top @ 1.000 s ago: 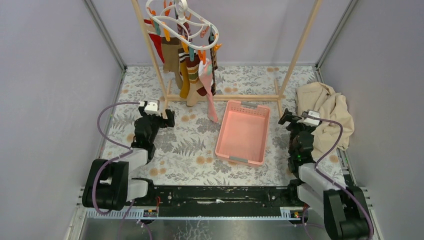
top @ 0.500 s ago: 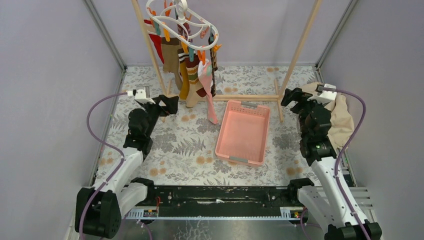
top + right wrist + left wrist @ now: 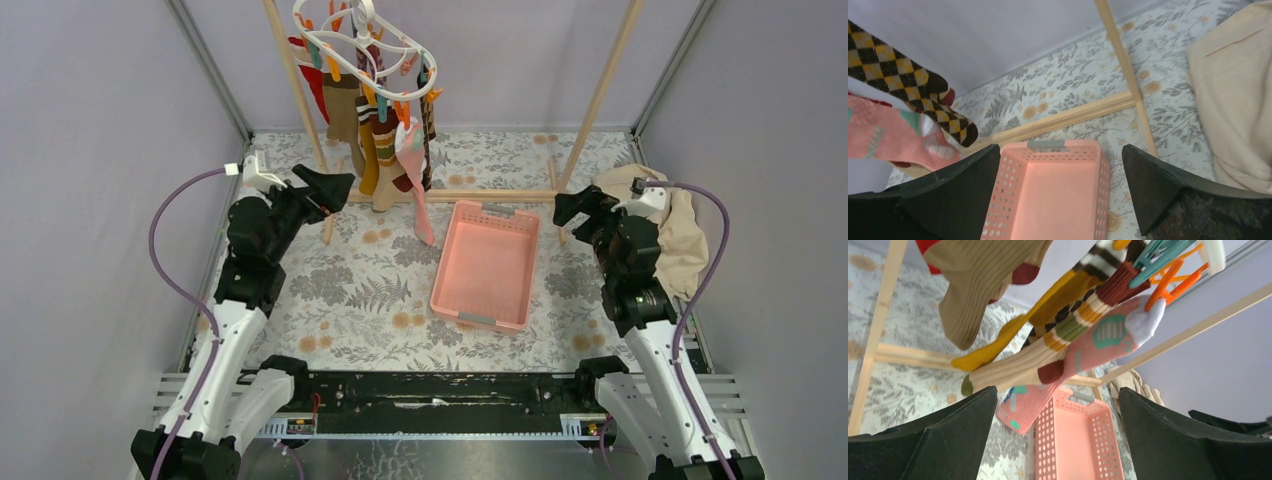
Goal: Remove the socks clipped to the hanger
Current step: Adjust the bin at the center of the board.
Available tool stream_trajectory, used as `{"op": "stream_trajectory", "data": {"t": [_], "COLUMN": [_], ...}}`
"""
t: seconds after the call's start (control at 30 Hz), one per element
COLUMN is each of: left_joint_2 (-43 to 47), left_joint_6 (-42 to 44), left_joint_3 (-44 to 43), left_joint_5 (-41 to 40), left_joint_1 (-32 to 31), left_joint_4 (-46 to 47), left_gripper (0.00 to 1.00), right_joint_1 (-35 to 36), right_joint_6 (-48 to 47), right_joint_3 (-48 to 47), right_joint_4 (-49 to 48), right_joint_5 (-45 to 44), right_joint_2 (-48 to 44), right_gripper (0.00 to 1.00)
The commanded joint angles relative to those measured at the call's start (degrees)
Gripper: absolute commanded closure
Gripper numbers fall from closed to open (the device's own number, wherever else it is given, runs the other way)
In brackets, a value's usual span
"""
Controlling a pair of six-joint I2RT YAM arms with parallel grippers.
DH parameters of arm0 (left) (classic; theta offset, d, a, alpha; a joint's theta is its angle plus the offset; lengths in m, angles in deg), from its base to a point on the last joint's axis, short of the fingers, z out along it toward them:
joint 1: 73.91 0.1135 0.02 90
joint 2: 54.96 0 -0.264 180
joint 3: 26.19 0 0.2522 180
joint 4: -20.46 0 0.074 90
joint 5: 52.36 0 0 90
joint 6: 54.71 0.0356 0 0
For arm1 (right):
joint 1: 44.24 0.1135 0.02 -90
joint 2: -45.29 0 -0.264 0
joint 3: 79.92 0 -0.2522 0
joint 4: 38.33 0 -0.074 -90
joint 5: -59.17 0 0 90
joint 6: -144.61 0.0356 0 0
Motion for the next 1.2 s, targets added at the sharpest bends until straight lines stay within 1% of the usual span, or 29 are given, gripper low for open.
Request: {"op": "stream_trajectory", "data": {"t": [0.0, 0.1, 0.13, 0.23, 0.3, 0.4, 0.43, 0.5, 0.6, 0.67, 0.8, 0.9, 1.0, 1.1, 1.17], "left_joint_2": [2.81, 4.68, 5.16, 6.34, 6.55, 5.37, 4.47, 1.78, -1.65, -1.77, -0.22, 0.14, -0.13, -0.76, -1.05], "left_joint_6": [-1.24, -1.82, -2.48, -7.06, -6.13, -6.18, -5.88, -4.80, -4.47, -5.19, -4.38, -2.74, -2.09, -2.22, -2.20], "left_joint_3": [-0.48, 2.80, 4.02, 7.25, 10.69, 13.65, 13.73, 13.17, 13.45, 14.91, 16.84, 16.48, 16.65, 17.02, 17.21], "left_joint_5": [1.80, 2.21, 1.74, -2.97, 0.19, 3.33, 3.64, 4.27, 7.13, 7.82, 7.91, 7.53, 7.74, 8.01, 8.41], "left_joint_1": [-0.17, -0.08, -0.07, 0.29, 0.53, 0.54, 0.54, 0.53, 0.53, 0.54, 0.53, 0.50, 0.45, 0.35, 0.38], "left_joint_4": [-8.50, -7.45, -8.63, -13.19, -8.97, -5.60, -5.72, -7.00, -5.70, -3.62, -1.88, -2.95, -2.96, -2.96, -2.96], "left_gripper": [0.01, 0.01, 0.01, 0.01, 0.01, 0.01, 0.01, 0.01, 0.01, 0.01, 0.01, 0.01, 0.01, 0.01, 0.01], "right_joint_1": [-0.23, -0.23, -0.23, -0.14, -0.15, -0.15, -0.17, 0.02, 0.59, 1.07, 2.24, 3.93, 6.14, 10.04, 12.70], "right_joint_6": [2.67, 4.17, 4.31, 3.03, 1.42, -0.11, -0.28, -0.73, -1.97, -2.76, -3.54, -3.86, -3.66, -3.57, -3.83], "right_joint_3": [-1.29, -0.03, 0.31, -0.04, -0.64, -1.30, -1.45, -2.14, -4.48, -5.60, -6.70, -7.35, -8.35, -10.12, -11.44], "right_joint_4": [-1.76, -3.72, -4.23, -3.17, -1.64, 3.34, 4.51, 7.75, 13.49, 15.79, 17.61, 17.74, 17.30, 17.19, 18.15], "right_joint_5": [9.46, 16.51, 18.60, 23.47, 23.91, 21.85, 21.52, 20.69, 16.65, 13.89, 10.76, 8.64, 8.36, 4.56, 2.16], "right_joint_2": [4.49, 8.58, 9.78, 13.15, 14.01, 14.49, 14.65, 15.08, 16.92, 18.59, 22.39, 25.78, 30.24, 34.66, 36.69], "right_gripper": [0.00, 0.00, 0.00, 0.01, 0.00, 0.01, 0.03, 0.11, 0.19, 0.21, 0.24, 0.24, 0.26, 0.30, 0.37]}}
